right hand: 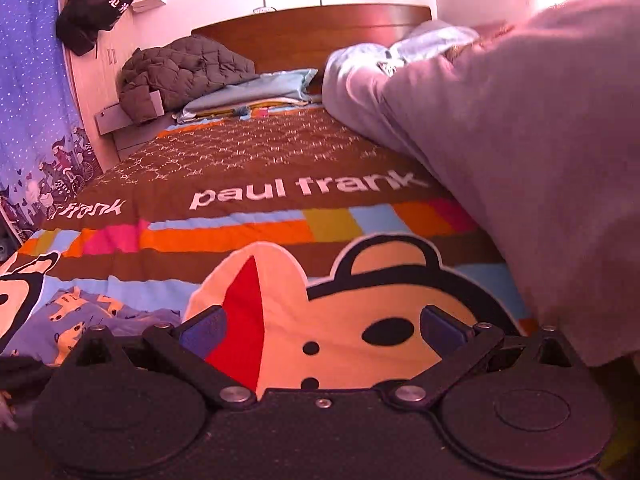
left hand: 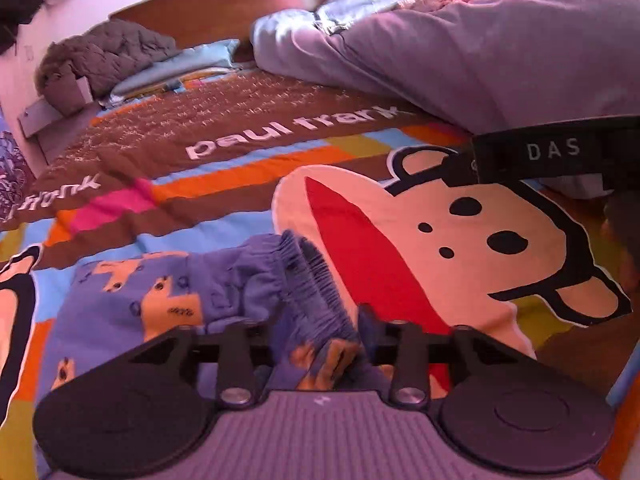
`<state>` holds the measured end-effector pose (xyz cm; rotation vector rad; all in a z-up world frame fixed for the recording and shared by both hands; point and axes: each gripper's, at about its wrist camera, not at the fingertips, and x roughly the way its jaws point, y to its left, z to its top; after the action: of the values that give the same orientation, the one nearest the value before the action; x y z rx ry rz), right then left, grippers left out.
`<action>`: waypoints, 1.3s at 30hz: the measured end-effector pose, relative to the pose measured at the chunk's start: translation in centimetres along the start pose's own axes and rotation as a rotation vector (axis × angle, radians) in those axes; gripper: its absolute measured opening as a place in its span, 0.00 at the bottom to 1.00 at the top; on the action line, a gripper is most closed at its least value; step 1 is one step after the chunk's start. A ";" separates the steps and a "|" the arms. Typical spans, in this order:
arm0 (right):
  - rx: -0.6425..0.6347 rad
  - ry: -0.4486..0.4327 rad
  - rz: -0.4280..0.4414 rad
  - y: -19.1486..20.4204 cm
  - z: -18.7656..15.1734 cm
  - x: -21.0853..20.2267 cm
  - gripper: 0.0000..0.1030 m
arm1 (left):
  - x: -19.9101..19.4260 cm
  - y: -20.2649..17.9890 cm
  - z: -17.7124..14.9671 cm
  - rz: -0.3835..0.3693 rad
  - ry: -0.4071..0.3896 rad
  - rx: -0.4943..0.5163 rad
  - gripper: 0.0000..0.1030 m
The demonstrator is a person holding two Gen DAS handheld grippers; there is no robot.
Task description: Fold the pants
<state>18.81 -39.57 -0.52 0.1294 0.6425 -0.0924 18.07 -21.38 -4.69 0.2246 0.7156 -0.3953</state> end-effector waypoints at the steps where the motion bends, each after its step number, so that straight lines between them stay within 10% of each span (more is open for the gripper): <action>1: 0.001 0.008 0.004 -0.1 -0.1 0.1 0.99 | -0.7 0.2 -0.3 -0.007 -0.023 -0.015 0.63; 5: 0.019 0.020 0.046 0.5 -0.2 0.1 0.99 | -5.1 2.6 -1.1 -0.009 -0.126 -0.087 0.75; 11: 0.049 0.076 0.153 3.2 -0.9 1.3 0.99 | -9.4 8.3 -2.8 0.275 -0.210 -0.241 0.77; 26: -0.095 0.159 0.221 8.6 -4.3 2.4 0.99 | -7.3 7.0 -7.0 0.405 0.044 0.123 0.65; 30: -0.114 0.180 0.209 9.1 -5.0 2.9 0.99 | -6.8 8.5 -7.3 0.405 0.099 0.005 0.56; 39: -0.141 0.208 0.152 9.3 -5.5 3.1 0.99 | -8.1 11.1 -8.3 0.396 0.175 -0.154 0.71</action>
<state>19.23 -29.68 -5.93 0.0511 0.8417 0.1145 12.41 -6.37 -4.59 0.2509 0.8477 0.0585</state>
